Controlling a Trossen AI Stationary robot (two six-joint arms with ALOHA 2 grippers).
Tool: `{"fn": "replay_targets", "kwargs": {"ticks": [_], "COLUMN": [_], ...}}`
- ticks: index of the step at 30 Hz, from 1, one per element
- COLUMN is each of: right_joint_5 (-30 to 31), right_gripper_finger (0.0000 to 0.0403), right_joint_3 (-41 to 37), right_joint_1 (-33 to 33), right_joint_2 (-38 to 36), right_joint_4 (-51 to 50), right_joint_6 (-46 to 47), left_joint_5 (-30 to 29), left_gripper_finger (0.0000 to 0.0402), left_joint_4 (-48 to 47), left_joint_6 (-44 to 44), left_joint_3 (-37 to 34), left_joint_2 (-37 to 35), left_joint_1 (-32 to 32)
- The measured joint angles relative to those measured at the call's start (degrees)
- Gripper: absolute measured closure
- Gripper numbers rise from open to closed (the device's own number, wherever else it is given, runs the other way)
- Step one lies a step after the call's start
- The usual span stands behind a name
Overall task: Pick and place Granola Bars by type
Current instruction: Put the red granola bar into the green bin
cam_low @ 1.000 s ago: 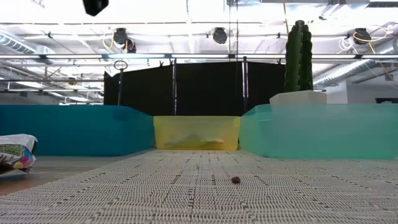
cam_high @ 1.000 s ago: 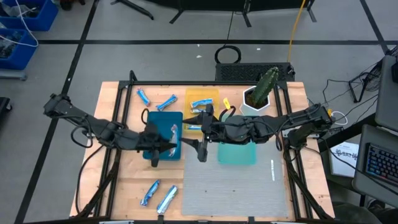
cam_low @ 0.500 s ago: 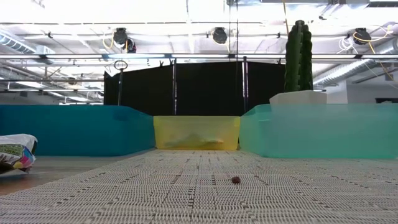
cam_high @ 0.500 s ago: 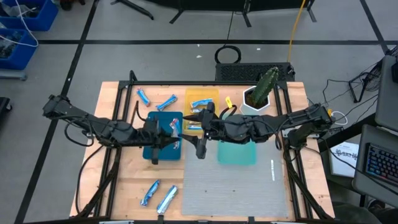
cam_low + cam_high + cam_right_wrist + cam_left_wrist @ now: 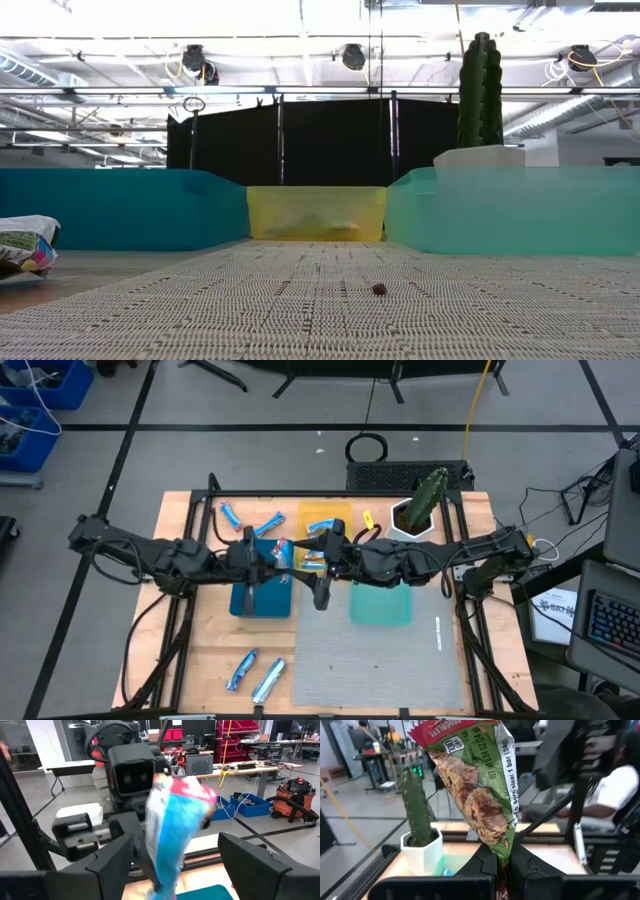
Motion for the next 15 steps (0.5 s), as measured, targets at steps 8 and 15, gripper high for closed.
{"fn": "replay_targets", "kwargs": {"ticks": [8, 15], "right_joint_5": [-0.17, -0.21], "right_gripper_finger": [0.013, 0.0189], "right_joint_3": [0.0, 0.0], "right_joint_1": [0.0, 0.0], "right_joint_2": [0.02, 0.02], "right_joint_4": [-0.49, -0.63], "right_joint_6": [0.0, 0.0], "left_joint_5": [3.04, 4.6], "left_gripper_finger": [0.039, 0.039], "left_joint_4": [-0.44, -0.35], "left_joint_6": [1.46, 1.6], "left_joint_3": [4.41, 5.86], "left_joint_2": [5.06, 6.53], "left_joint_1": [2.7, 2.69]}}
